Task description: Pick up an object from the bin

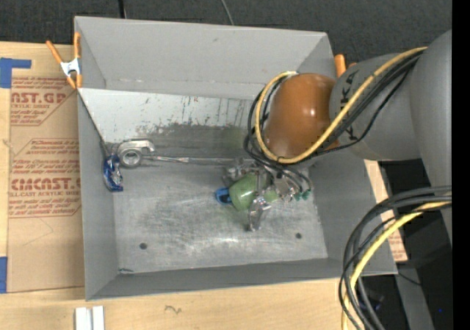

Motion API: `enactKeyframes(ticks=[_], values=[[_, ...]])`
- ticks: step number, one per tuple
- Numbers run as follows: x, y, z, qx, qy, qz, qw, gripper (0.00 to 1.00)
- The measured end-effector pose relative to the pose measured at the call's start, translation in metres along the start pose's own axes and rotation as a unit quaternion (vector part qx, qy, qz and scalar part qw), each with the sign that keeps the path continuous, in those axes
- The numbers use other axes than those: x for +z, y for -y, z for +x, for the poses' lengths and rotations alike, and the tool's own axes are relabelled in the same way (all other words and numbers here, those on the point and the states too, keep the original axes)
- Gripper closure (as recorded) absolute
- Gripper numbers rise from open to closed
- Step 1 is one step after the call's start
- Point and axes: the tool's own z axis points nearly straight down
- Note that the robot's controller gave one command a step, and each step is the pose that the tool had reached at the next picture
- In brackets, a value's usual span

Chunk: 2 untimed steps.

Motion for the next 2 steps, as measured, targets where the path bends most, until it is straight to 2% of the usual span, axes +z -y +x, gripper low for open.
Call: enactKeyframes(ticks=[1, 2], values=[[-0.001, 0.000, 0.000, 0.000, -0.0001, 0.000, 1.0000, 1.00], [-0.200, 0.022, 0.044, -0.107, 0.0011, 0.004, 0.9943, 1.00]])
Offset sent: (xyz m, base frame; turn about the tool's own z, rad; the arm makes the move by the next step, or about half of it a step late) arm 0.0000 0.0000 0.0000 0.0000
